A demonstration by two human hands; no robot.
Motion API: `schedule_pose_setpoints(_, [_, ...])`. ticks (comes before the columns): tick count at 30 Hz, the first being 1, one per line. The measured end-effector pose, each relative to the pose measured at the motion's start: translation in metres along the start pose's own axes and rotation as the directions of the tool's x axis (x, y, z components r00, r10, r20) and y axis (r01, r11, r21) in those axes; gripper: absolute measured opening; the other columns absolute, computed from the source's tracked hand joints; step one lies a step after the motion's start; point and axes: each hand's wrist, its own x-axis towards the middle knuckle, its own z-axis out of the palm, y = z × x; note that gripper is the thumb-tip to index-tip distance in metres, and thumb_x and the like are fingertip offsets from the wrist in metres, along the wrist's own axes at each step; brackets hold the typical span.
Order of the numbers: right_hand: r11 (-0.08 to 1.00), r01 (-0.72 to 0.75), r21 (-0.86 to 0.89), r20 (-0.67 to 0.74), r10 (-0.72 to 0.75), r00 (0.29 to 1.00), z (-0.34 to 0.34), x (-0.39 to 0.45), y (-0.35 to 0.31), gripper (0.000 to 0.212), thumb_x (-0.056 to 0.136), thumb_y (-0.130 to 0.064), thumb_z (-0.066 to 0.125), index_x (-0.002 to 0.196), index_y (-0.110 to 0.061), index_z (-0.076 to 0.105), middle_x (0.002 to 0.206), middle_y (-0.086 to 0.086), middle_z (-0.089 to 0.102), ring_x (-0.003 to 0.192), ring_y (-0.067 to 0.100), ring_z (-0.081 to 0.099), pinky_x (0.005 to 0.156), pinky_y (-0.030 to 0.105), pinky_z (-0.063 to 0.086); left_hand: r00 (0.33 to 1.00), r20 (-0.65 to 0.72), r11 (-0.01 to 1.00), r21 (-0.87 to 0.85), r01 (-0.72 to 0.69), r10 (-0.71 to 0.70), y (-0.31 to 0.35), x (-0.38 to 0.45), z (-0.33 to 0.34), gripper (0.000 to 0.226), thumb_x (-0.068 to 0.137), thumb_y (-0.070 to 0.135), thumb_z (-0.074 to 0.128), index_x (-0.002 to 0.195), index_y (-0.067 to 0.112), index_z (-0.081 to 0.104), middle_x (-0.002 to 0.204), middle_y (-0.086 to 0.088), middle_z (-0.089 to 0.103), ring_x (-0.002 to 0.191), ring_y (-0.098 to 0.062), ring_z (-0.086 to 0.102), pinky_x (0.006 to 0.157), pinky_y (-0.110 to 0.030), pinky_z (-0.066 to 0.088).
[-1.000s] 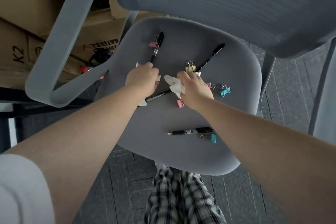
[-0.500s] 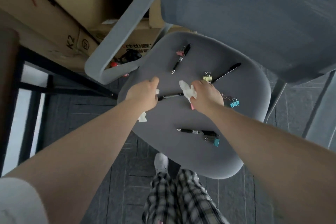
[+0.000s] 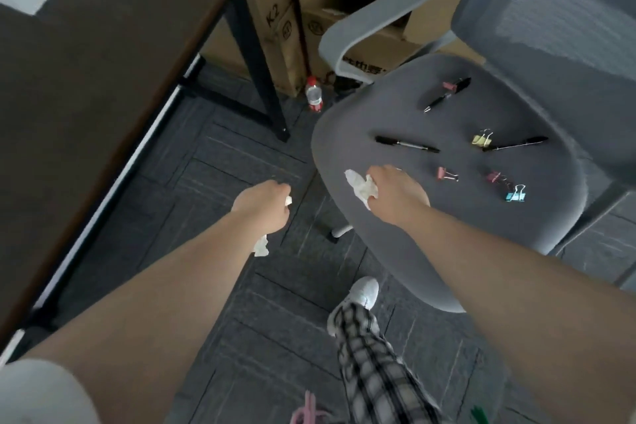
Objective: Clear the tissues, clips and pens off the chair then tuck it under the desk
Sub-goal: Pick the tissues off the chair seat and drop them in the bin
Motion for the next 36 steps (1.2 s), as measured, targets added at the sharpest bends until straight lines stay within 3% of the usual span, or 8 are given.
schedule_pose_setpoints(8, [0.930,0.320,-0.179,0.120,-0.303,0.946,0.086,-0.113,-0.140,0.028,0.087,-0.015,0.052,0.114,-0.011,0.049,0.115,0.010,0.052,0.108,0.032,0.051,0.079,0.041,0.045,0.968,-0.042,0.953,-0.188,0.237,-0.249,-0.081,-0.197,0.103,0.019,0.094,0.021,0.046,0.104,0.006,0.053,0.101,-0.008,0.052,0.079,-0.027,0.052,0.064,-0.036,0.041])
schedule_pose_setpoints(11, [0.865,0.463,-0.193,0.193,-0.429,0.883,0.129,-0.172,-0.201,0.025,0.088,-0.017,0.052,0.112,-0.010,0.050,0.113,0.011,0.054,0.107,0.032,0.052,0.078,0.040,0.044,0.925,-0.010,0.886,-0.293,0.360,-0.379,-0.110,-0.294,0.150,0.019,0.094,0.020,0.043,0.104,0.007,0.053,0.109,-0.008,0.053,0.090,-0.032,0.058,0.065,-0.035,0.041])
schedule_pose_setpoints(15, [0.747,0.644,-0.167,0.272,-0.593,0.758,0.183,-0.253,-0.283,0.021,0.085,-0.015,0.053,0.105,-0.008,0.052,0.108,0.012,0.055,0.103,0.034,0.053,0.073,0.039,0.042,0.833,0.062,0.752,-0.398,0.526,-0.550,-0.148,-0.413,0.219,0.022,0.095,0.024,0.040,0.108,0.011,0.053,0.114,-0.007,0.052,0.101,-0.032,0.058,0.076,-0.039,0.047])
schedule_pose_setpoints(19, [0.639,0.753,-0.153,0.352,-0.677,0.646,0.234,-0.317,-0.351,0.009,0.087,-0.018,0.053,0.095,-0.014,0.050,0.097,0.005,0.051,0.100,0.032,0.054,0.070,0.038,0.042,0.681,0.153,0.564,-0.448,0.694,-0.716,-0.177,-0.507,0.285,0.022,0.095,0.021,0.041,0.110,0.010,0.053,0.116,-0.009,0.052,0.108,-0.032,0.056,0.079,-0.041,0.047])
schedule_pose_setpoints(22, [0.582,0.798,-0.158,0.416,-0.694,0.588,0.272,-0.348,-0.387,0.015,0.088,-0.017,0.052,0.102,-0.012,0.051,0.104,0.007,0.054,0.101,0.030,0.054,0.069,0.036,0.039,0.584,0.209,0.414,-0.525,0.744,-0.785,-0.191,-0.554,0.327,0.026,0.096,0.024,0.038,0.109,0.008,0.053,0.114,-0.011,0.053,0.108,-0.034,0.056,0.079,-0.042,0.046])
schedule_pose_setpoints(28, [0.496,0.851,-0.173,0.550,-0.668,0.501,0.349,-0.384,-0.445,0.015,0.087,-0.013,0.051,0.102,-0.010,0.051,0.099,0.008,0.052,0.098,0.033,0.055,0.066,0.036,0.037,0.537,0.284,0.262,-0.637,0.725,-0.794,-0.224,-0.602,0.390,0.042,0.093,0.044,0.048,0.118,0.011,0.053,0.117,-0.008,0.053,0.113,-0.028,0.054,0.086,-0.040,0.046])
schedule_pose_setpoints(32, [0.515,0.837,-0.185,0.614,-0.604,0.507,0.402,-0.390,-0.490,0.017,0.086,-0.013,0.051,0.102,-0.009,0.051,0.104,0.011,0.055,0.099,0.035,0.056,0.066,0.037,0.039,0.504,0.348,0.158,-0.678,0.718,-0.791,-0.267,-0.617,0.419,0.054,0.086,0.053,0.056,0.122,0.011,0.051,0.118,-0.008,0.052,0.111,-0.029,0.055,0.087,-0.040,0.047])
schedule_pose_setpoints(36, [0.638,0.750,-0.176,0.615,-0.523,0.590,0.448,-0.393,-0.540,0.024,0.090,-0.024,0.048,0.106,-0.007,0.052,0.112,0.016,0.059,0.103,0.038,0.057,0.076,0.041,0.042,0.438,0.438,0.018,-0.691,0.723,-0.785,-0.321,-0.630,0.447,0.056,0.084,0.052,0.061,0.120,0.010,0.051,0.122,-0.010,0.050,0.112,-0.029,0.054,0.087,-0.041,0.047])
